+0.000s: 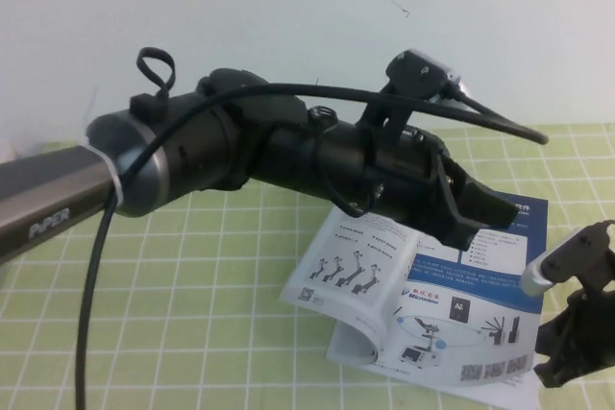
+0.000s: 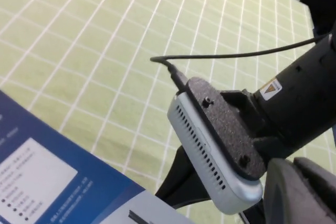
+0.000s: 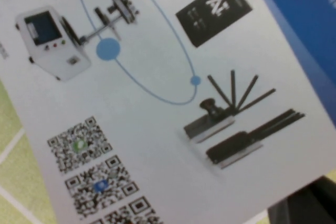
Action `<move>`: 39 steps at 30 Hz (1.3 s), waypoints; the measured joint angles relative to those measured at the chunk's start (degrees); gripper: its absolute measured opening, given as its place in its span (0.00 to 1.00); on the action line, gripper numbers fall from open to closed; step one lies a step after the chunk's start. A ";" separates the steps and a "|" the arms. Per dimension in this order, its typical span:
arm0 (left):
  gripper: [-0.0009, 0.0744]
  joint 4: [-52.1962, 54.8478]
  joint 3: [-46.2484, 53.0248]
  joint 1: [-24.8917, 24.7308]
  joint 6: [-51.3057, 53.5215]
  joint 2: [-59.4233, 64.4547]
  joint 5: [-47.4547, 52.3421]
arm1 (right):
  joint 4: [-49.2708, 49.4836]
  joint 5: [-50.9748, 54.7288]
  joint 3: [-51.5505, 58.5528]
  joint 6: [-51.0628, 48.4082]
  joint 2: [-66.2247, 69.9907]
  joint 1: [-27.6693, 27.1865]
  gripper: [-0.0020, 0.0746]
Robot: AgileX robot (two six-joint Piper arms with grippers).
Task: Close book
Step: 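Close the open booklet and leave it lying on the table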
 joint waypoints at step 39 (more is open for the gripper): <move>0.01 67.88 -0.13 4.00 -68.56 13.02 -16.96 | -3.82 2.76 0.22 2.64 0.01 0.00 0.02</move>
